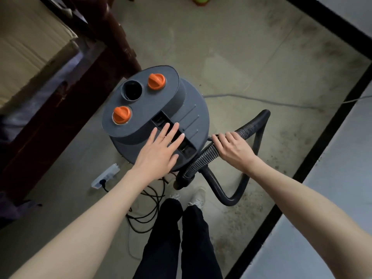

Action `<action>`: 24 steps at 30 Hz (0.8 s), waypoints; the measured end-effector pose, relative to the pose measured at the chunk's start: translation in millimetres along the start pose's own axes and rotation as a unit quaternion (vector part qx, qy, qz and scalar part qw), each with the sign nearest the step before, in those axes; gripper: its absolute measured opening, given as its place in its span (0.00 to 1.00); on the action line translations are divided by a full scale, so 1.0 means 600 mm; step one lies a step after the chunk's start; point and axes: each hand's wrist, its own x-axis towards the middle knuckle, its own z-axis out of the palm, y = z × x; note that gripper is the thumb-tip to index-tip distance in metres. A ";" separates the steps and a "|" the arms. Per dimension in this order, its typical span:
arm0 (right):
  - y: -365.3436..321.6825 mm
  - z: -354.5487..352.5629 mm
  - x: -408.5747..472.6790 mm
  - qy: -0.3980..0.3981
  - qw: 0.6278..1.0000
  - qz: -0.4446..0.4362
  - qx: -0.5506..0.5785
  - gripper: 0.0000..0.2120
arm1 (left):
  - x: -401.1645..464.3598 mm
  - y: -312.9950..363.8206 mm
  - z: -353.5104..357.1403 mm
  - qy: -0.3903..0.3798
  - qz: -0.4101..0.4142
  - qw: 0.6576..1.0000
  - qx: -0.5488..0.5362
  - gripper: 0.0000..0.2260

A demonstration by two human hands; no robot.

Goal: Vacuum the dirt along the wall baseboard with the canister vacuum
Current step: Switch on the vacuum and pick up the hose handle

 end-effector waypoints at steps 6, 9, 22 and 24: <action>0.041 -0.087 -0.051 -0.062 0.997 0.003 0.052 0.06 | -0.010 0.025 -0.024 -0.045 -0.062 0.977 -0.200 0.25; 0.085 -0.161 -0.103 -0.059 0.990 0.061 0.113 0.12 | -0.041 0.063 -0.053 0.006 -0.114 0.936 -0.333 0.22; 0.195 -0.404 -0.209 -0.028 0.962 0.239 0.131 0.23 | -0.092 0.222 -0.337 0.358 -0.080 0.863 -0.347 0.12; 0.207 -0.434 -0.210 0.006 0.943 0.296 0.149 0.23 | -0.102 0.238 -0.376 0.412 -0.045 0.853 -0.317 0.10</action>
